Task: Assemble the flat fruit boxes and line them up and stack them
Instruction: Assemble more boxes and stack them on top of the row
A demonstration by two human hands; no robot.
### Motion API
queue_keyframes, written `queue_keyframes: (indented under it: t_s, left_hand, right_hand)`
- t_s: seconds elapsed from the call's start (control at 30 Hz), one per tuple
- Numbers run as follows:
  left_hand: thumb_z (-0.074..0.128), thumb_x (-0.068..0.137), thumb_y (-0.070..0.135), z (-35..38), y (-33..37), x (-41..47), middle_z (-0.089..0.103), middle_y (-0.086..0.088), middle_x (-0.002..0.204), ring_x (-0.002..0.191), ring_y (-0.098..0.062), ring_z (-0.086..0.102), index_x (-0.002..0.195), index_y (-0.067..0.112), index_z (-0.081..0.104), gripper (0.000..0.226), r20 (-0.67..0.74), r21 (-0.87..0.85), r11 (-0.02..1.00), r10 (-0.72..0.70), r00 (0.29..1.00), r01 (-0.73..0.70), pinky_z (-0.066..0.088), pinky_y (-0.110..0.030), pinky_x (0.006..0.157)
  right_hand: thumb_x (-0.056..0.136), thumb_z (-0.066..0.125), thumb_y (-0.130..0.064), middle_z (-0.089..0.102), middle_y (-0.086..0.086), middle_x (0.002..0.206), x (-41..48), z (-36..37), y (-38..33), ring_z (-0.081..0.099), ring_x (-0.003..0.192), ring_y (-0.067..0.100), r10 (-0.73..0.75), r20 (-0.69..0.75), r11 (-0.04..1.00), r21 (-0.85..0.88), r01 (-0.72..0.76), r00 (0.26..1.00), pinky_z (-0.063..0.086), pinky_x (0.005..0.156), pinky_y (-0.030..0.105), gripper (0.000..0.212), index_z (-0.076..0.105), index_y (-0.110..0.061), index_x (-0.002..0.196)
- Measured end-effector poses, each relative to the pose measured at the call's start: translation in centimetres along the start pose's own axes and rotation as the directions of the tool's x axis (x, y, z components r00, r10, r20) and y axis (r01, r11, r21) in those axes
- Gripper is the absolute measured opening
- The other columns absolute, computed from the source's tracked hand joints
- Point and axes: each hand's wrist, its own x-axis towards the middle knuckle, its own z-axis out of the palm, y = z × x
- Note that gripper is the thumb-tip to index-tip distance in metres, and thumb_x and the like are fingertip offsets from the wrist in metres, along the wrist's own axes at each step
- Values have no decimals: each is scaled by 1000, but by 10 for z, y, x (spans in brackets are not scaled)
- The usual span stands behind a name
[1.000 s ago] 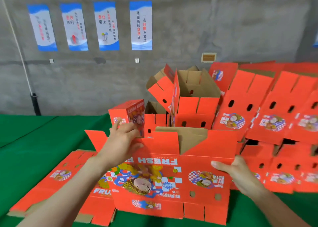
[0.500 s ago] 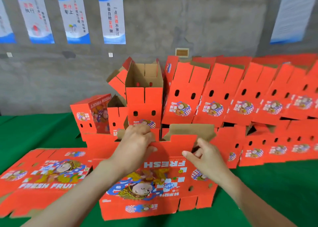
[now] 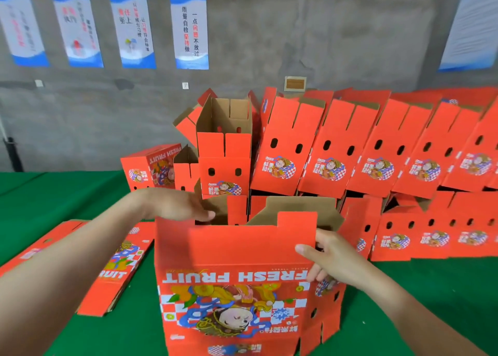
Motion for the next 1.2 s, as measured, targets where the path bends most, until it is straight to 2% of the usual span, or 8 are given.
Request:
queue_keyframes:
  t_s: [0.1, 0.2, 0.3, 0.4, 0.6, 0.83, 1.0, 1.2]
  left_hand:
    - [50, 57, 90, -4, -17, -3, 66, 10, 121, 115, -3, 54, 97, 26, 77, 81, 319, -389, 920, 78, 944, 56, 31, -27, 107]
    - [44, 66, 86, 0, -29, 2, 67, -2, 121, 114, -15, 60, 109, 18, 73, 85, 375, -627, 777, 226, 899, 66, 41, -35, 104]
    - [45, 85, 59, 18, -35, 9, 72, -7, 108, 97, -25, 68, 113, 14, 66, 57, 108, -708, 705, 36, 993, 52, 51, -47, 89]
    - [59, 84, 4, 53, -33, 15, 74, -11, 87, 79, -26, 69, 101, 8, 69, 20, -196, -673, 734, -58, 979, -91, 58, -42, 75]
    - [69, 70, -1, 118, 1, 19, 69, 26, 73, 75, 3, 65, 86, 29, 66, 34, -670, -538, 766, -135, 730, -352, 51, -26, 71]
    - [51, 71, -16, 133, 24, 19, 69, -15, 93, 96, -39, 62, 110, 2, 64, 45, -804, -558, 782, -427, 414, -277, 39, -31, 71]
    - [60, 77, -5, 134, 33, 20, 56, -24, 123, 113, -39, 52, 131, 1, 48, 56, -793, -436, 872, -253, 554, -225, 37, -33, 86]
    - [83, 66, 21, 130, 25, 15, 12, -15, 156, 139, -35, 24, 150, 4, 10, 113, -701, -194, 979, -91, 707, -66, 32, -48, 109]
  right_hand:
    - [98, 51, -29, 59, -24, 98, -5, -5, 1, 70, 62, 13, -8, 44, 1000, -7, 8, 999, 51, 53, 23, 24, 46, -49, 109]
    - [97, 52, -25, 67, -12, 86, -11, -17, 12, 67, 56, 12, 16, -28, 999, 28, -15, 999, 44, 50, 19, 14, 55, -35, 106]
    - [95, 52, -29, 67, -13, 63, -22, -28, 21, 60, 51, 3, 68, -151, 994, 93, -55, 986, 45, 53, 16, 12, 61, -21, 92]
    - [86, 46, -51, 73, 1, 83, -30, -34, 29, 69, 77, 13, 141, -243, 984, 144, -108, 960, 52, 79, 33, 47, 67, -10, 91]
    - [77, 39, -69, 51, 8, 48, -39, -26, 38, 52, 47, 22, 274, -467, 960, 190, -207, 840, 39, 58, 38, 67, 50, -11, 45]
    - [87, 63, -43, 59, 26, 66, -37, -25, 51, 56, 58, 31, 280, -538, 958, 207, -197, 795, 37, 59, 32, 52, 63, 5, 67]
    - [84, 70, -30, 36, -7, 42, -33, -27, 60, 39, 46, 16, 280, -574, 956, 89, -281, 770, 23, 53, 34, 60, 36, -16, 37]
    - [81, 73, -31, 51, 10, 95, -25, -22, 67, 51, 86, 26, 227, -592, 933, -95, -347, 773, 29, 64, 32, 50, 35, -10, 57]
